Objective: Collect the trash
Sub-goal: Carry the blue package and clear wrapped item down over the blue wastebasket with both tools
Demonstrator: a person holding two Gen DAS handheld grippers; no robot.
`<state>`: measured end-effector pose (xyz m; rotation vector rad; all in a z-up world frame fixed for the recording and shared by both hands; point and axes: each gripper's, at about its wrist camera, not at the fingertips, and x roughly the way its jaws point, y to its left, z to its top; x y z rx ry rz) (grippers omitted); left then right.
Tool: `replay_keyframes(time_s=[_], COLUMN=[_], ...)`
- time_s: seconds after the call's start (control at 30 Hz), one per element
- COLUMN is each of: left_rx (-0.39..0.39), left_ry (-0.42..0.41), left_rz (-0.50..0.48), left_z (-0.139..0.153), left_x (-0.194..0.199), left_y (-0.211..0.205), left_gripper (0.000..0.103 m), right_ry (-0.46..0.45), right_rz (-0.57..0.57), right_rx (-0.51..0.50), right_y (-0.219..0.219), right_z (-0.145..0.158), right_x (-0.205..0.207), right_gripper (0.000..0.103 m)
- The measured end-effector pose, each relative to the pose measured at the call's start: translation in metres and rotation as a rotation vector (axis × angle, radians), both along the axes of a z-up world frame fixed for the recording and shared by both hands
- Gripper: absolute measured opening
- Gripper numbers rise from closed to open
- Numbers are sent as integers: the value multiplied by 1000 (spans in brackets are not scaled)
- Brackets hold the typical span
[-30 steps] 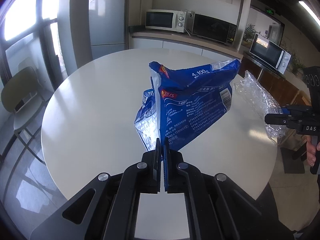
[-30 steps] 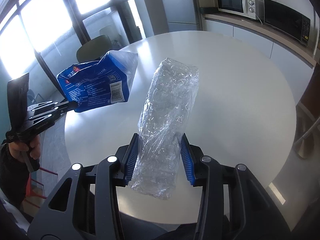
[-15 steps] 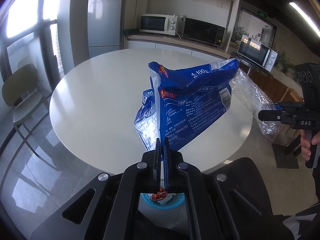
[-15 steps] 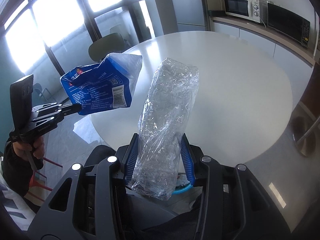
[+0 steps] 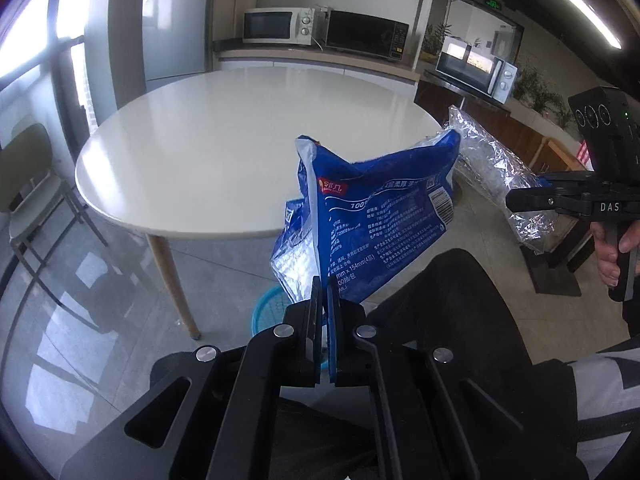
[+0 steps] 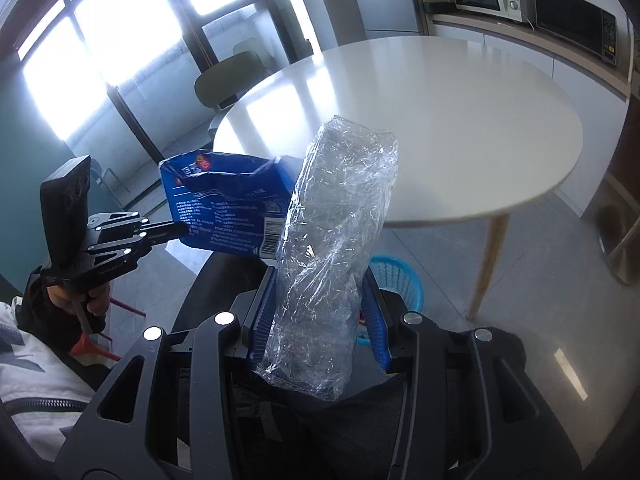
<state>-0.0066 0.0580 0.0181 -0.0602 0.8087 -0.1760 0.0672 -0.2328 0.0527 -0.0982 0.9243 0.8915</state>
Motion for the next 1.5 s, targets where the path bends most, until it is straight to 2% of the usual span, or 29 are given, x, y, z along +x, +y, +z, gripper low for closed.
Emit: replay_keyframes(time_s=[0.17, 0.3, 0.53, 0.77, 1.17, 1.5], left_rx=[-20, -25, -12, -22, 12, -31], left_ry=[48, 102, 158, 171, 94, 95], left_rz=[-48, -31, -61, -83, -200, -212], left_z=[-25, -56, -82, -85, -76, -72], left_x=[-3, 7, 8, 2, -25, -35], left_y=[-13, -17, -17, -16, -33, -32], left_gripper=[1, 1, 1, 1, 1, 1], right_ry=[75, 160, 219, 263, 263, 282], right_rz=[-12, -18, 11, 7, 40, 46], right_rx=[2, 11, -5, 3, 6, 7], right_y=[-5, 1, 11, 9, 8, 8], right_z=[-32, -66, -94, -109, -106, -111], right_x=[-5, -2, 3, 8, -11, -13], right_gripper=[38, 38, 38, 38, 38, 38])
